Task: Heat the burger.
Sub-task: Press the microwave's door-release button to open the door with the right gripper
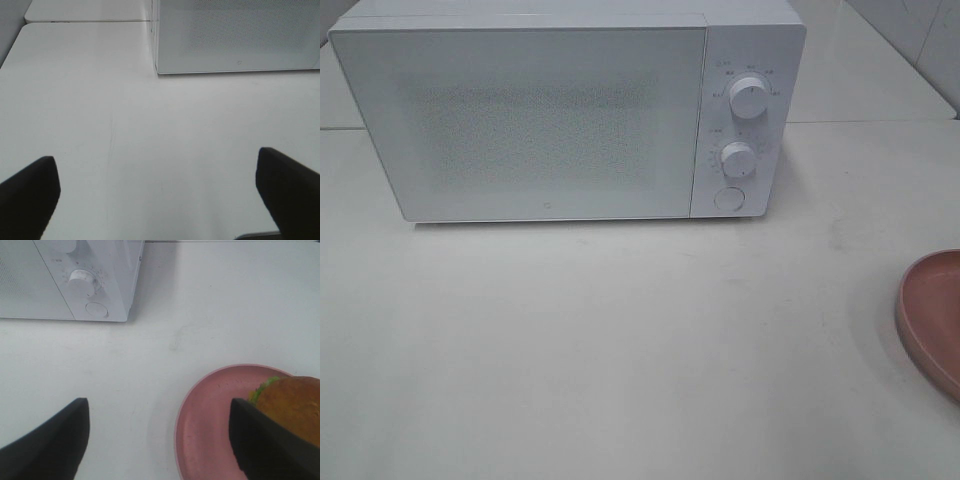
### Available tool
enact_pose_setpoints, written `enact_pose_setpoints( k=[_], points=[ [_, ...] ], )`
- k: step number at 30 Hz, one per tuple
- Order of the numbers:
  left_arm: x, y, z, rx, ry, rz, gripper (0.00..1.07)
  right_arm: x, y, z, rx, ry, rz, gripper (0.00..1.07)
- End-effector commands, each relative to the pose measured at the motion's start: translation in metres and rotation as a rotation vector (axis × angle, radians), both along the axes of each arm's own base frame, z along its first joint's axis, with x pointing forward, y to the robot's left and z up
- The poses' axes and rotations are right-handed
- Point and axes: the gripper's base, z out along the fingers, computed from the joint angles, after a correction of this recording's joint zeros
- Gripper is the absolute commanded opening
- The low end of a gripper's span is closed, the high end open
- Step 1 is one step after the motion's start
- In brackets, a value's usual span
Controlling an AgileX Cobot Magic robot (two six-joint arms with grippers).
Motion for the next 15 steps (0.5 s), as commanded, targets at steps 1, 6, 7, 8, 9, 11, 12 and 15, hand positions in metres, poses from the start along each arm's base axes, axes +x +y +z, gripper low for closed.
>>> enact_pose_setpoints(
  k=[1,6,7,8,9,11,12,15],
  points=[
    [-0.002,-0.001,0.001,-0.009,-0.026,-0.008,1.01,0.013,0.001,0.0,-0.002,-0.035,0.004,0.75],
    [-0.002,-0.001,0.001,-0.009,-0.026,-0.008,1.01,0.031,0.004,-0.003,0.001,-0.063,0.006,0.75],
    [-0.002,-0.001,0.001,-0.009,-0.026,-0.008,1.01,0.038,0.005,-0.006,0.002,-0.073,0.006,0.75],
    [-0.002,-0.001,0.001,-0.009,-0.026,-0.008,1.01,0.038,0.005,-0.006,0.002,-0.073,0.006,0.75],
    [-0.002,-0.001,0.001,-0.009,-0.026,-0.008,1.01,0.042,0.005,-0.007,0.003,-0.08,0.007,0.75],
    [-0.002,-0.001,0.001,-0.009,-0.026,-0.008,1.01,0.049,0.006,-0.009,0.005,-0.094,0.007,0.75],
    [-0.002,-0.001,0.001,-0.009,-0.026,-0.008,1.01,0.053,0.006,-0.01,0.006,-0.102,0.007,0.75],
    [-0.002,-0.001,0.001,-0.009,-0.026,-0.008,1.01,0.062,0.008,-0.015,0.009,-0.128,0.008,0.75]
  ],
)
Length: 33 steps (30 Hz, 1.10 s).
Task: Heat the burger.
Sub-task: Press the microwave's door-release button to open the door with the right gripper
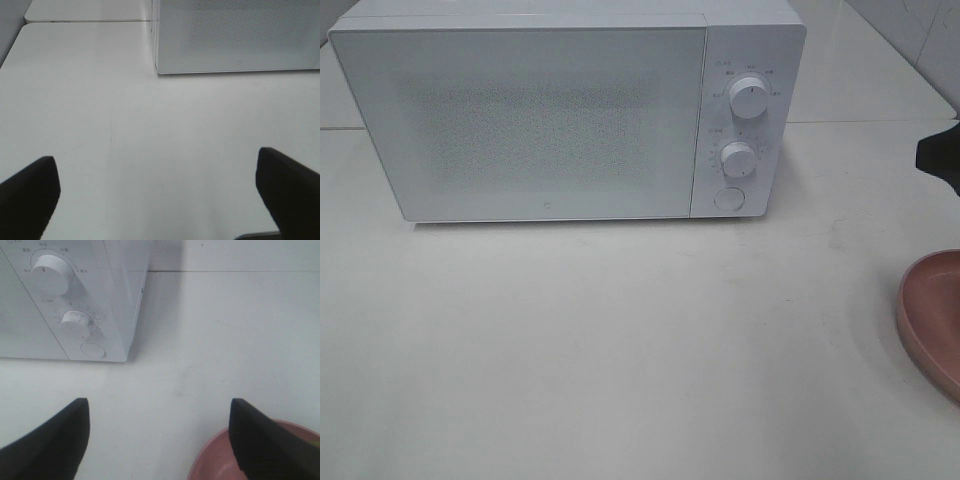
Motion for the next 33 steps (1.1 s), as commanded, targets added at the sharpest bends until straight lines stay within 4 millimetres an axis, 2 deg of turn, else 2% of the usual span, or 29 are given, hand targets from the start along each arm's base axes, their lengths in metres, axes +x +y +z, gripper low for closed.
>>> enact_pose_setpoints(
  k=[1,3,5,11,14,16,20,24,33],
  points=[
    [-0.002,-0.001,0.001,-0.009,-0.026,-0.008,1.01,0.005,0.0,0.0,-0.003,-0.038,0.003,0.75],
    [-0.002,-0.001,0.001,-0.009,-0.026,-0.008,1.01,0.013,0.001,-0.015,0.003,-0.088,0.006,0.75],
    [-0.002,-0.001,0.001,-0.009,-0.026,-0.008,1.01,0.015,0.002,-0.018,0.005,-0.104,0.006,0.75],
    [-0.002,-0.001,0.001,-0.009,-0.026,-0.008,1.01,0.02,0.003,-0.046,0.018,-0.191,0.009,0.75],
    [-0.002,-0.001,0.001,-0.009,-0.026,-0.008,1.01,0.021,0.003,-0.049,0.021,-0.207,0.009,0.75],
    [-0.002,-0.001,0.001,-0.009,-0.026,-0.008,1.01,0.023,0.003,-0.061,-0.009,-0.225,0.023,0.75],
    [-0.002,-0.001,0.001,-0.009,-0.026,-0.008,1.01,0.024,0.002,-0.067,-0.021,-0.231,0.016,0.75],
    [-0.002,-0.001,0.001,-0.009,-0.026,-0.008,1.01,0.024,0.012,-0.072,-0.037,-0.266,0.036,0.75],
    [-0.002,-0.001,0.001,-0.009,-0.026,-0.008,1.01,0.023,0.049,-0.084,-0.087,-0.31,0.04,0.75]
  ],
)
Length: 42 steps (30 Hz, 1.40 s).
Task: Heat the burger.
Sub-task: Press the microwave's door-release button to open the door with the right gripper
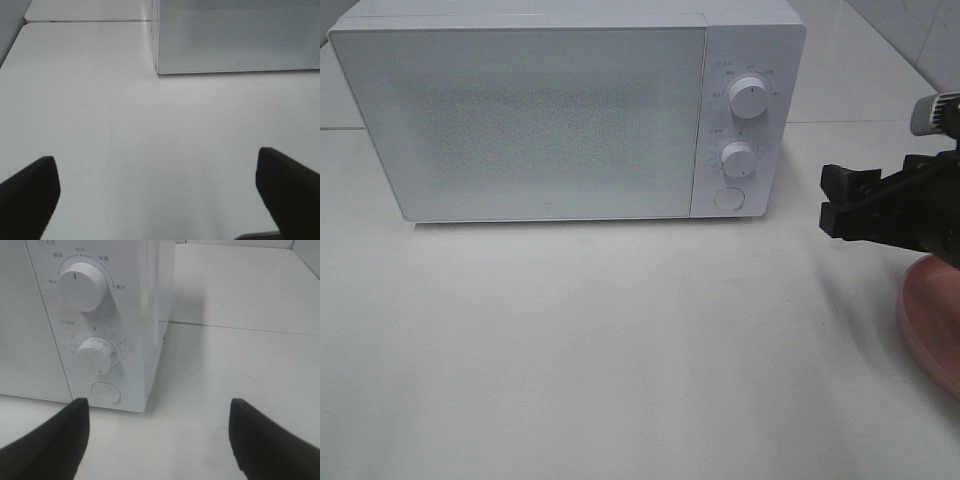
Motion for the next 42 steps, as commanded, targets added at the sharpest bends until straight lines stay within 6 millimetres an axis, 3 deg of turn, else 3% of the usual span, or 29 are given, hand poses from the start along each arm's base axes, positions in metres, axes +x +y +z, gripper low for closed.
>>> enact_pose_setpoints(
  k=[1,7,16,28,36,39,41,42],
  points=[
    [-0.002,-0.001,0.001,-0.009,-0.026,-0.008,1.01,-0.002,0.01,-0.003,-0.03,-0.033,-0.029,0.75],
    [-0.002,-0.001,0.001,-0.009,-0.026,-0.008,1.01,-0.006,0.027,-0.012,-0.047,-0.061,-0.063,0.75],
    [-0.002,-0.001,0.001,-0.009,-0.026,-0.008,1.01,-0.004,0.067,-0.027,-0.048,-0.048,-0.052,0.75],
    [-0.002,-0.001,0.001,-0.009,-0.026,-0.008,1.01,0.0,0.071,-0.036,-0.047,-0.023,-0.058,0.75],
    [-0.002,-0.001,0.001,-0.009,-0.026,-0.008,1.01,0.0,0.071,-0.036,0.107,-0.008,-0.104,0.75],
    [-0.002,-0.001,0.001,-0.009,-0.026,-0.008,1.01,0.0,0.071,-0.036,0.236,0.005,-0.141,0.75],
    [-0.002,-0.001,0.001,-0.009,-0.026,-0.008,1.01,0.0,0.071,-0.037,0.437,0.03,-0.199,0.75],
    [-0.002,-0.001,0.001,-0.009,-0.026,-0.008,1.01,0.0,0.071,-0.037,0.437,0.03,-0.199,0.75]
  ],
)
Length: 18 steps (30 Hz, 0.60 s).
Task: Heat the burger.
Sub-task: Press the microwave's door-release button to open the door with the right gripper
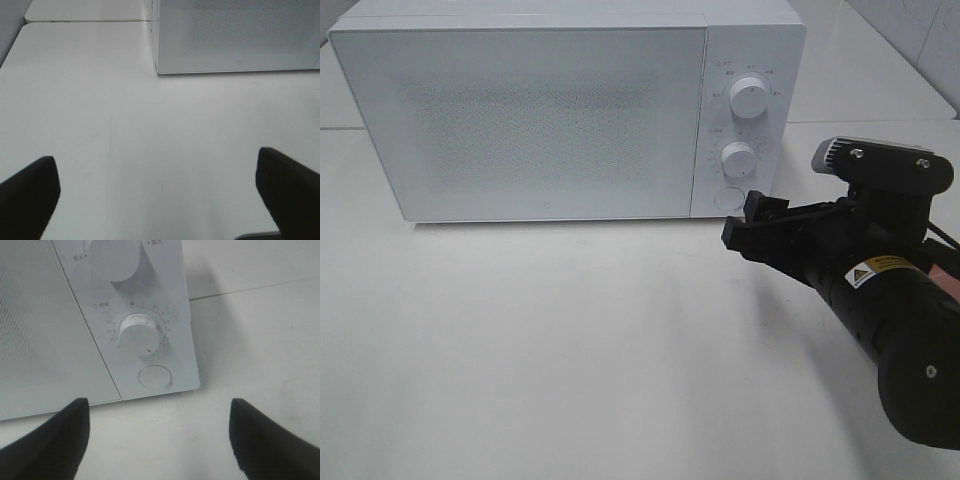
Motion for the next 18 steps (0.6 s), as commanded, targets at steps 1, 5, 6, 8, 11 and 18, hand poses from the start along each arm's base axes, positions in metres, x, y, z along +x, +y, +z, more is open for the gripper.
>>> enact_pose_setpoints(
  k=[1,5,6,8,11,18],
  points=[
    [-0.0022,-0.0006,0.0007,-0.009,-0.026,-0.008,1.01,0.0009,0.0026,0.0014,0.218,0.007,-0.056,0.74],
    [-0.0022,-0.0006,0.0007,-0.009,-0.026,-0.008,1.01,0.0008,0.0026,0.0013,0.415,0.021,-0.114,0.7],
    [-0.0022,-0.0006,0.0007,-0.009,-0.026,-0.008,1.01,0.0008,0.0026,0.0013,0.572,0.031,-0.16,0.65],
    [-0.0022,-0.0006,0.0007,-0.009,-0.026,-0.008,1.01,0.0008,0.0026,0.0013,0.708,0.04,-0.201,0.59],
    [-0.0022,-0.0006,0.0007,-0.009,-0.026,-0.008,1.01,0.0008,0.0026,0.0012,0.889,0.052,-0.255,0.48],
    [-0.0022,-0.0006,0.0007,-0.009,-0.026,-0.008,1.01,0.0005,0.0029,0.0001,1.169,0.083,-0.343,0.1]
  ],
)
